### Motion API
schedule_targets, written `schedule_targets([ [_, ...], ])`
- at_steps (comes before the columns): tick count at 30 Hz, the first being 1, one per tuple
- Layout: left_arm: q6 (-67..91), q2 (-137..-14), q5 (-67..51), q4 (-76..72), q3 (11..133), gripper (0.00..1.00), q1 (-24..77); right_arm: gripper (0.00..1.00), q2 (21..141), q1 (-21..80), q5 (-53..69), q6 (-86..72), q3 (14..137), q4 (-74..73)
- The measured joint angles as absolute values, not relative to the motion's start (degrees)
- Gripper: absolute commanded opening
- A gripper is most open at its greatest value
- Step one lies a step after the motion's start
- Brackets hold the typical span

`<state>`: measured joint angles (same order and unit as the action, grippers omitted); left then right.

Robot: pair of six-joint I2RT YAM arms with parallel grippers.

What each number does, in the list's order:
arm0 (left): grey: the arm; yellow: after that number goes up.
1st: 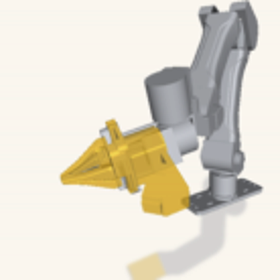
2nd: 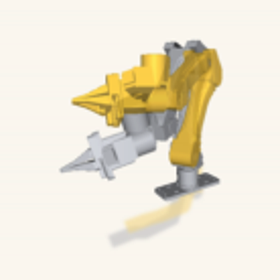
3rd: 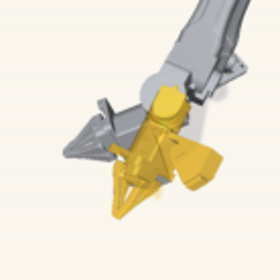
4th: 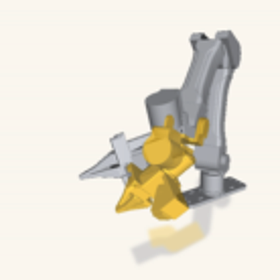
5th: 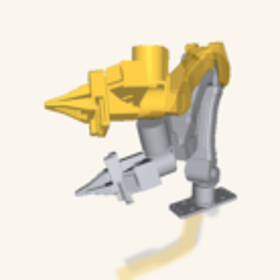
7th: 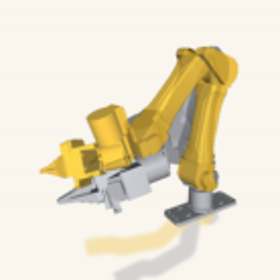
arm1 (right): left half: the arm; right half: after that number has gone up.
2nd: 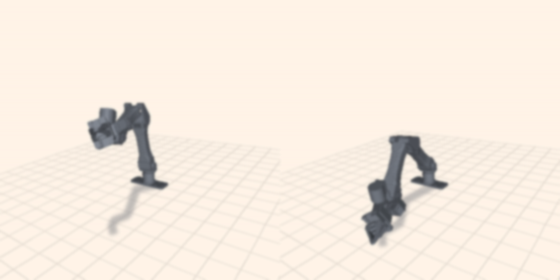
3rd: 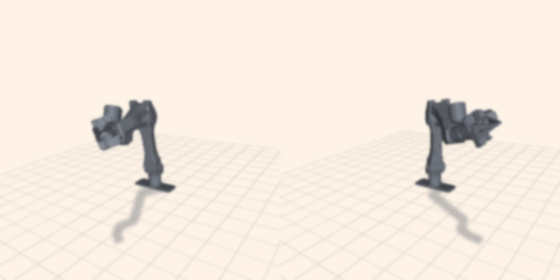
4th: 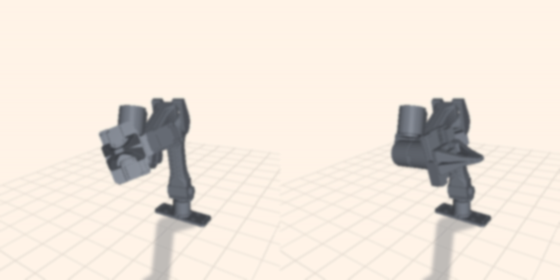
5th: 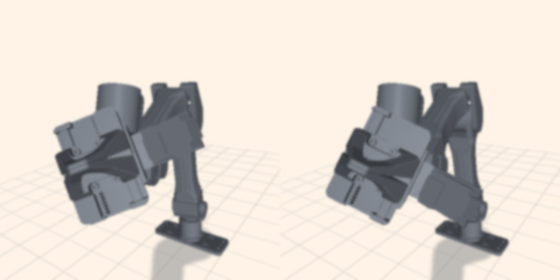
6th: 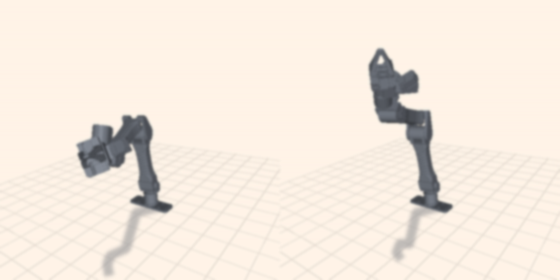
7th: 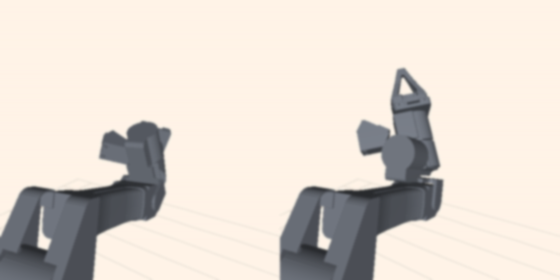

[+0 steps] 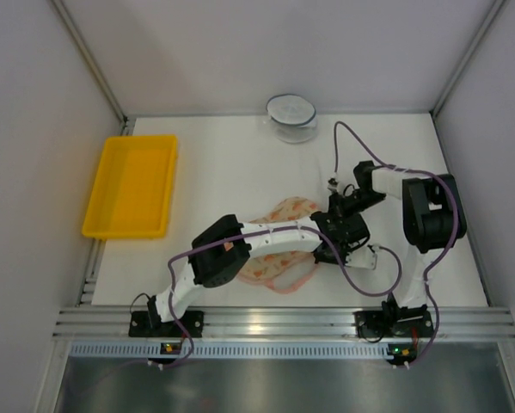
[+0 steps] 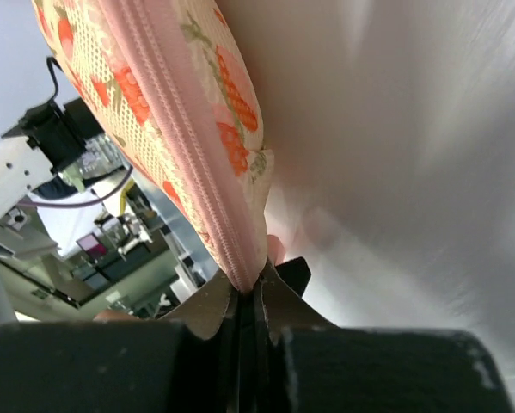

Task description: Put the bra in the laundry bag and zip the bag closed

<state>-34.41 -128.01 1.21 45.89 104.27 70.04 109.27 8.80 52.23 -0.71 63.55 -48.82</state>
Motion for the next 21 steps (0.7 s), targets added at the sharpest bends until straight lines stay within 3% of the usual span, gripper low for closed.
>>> schedule_targets([
  [14, -32.5, -117.7, -1.4, 43.6, 86.8, 0.00, 70.0, 0.00, 116.5, 3.9, 49.0, 1.5, 74.9, -51.6],
  [17, -31.6, -117.5, -2.1, 43.7, 86.5, 0.00, 70.3, 0.37, 116.9, 3.7, 48.7, 1.6, 76.4, -51.6],
  [18, -31.3, -117.5, -2.5, 43.8, 86.5, 0.00, 70.4, 0.55, 116.9, 3.7, 48.7, 1.4, 76.8, -51.6],
  [21, -30.4, -117.6, -3.2, 44.0, 86.7, 0.00, 70.8, 0.72, 116.9, 3.7, 48.0, 1.5, 77.9, -51.5],
])
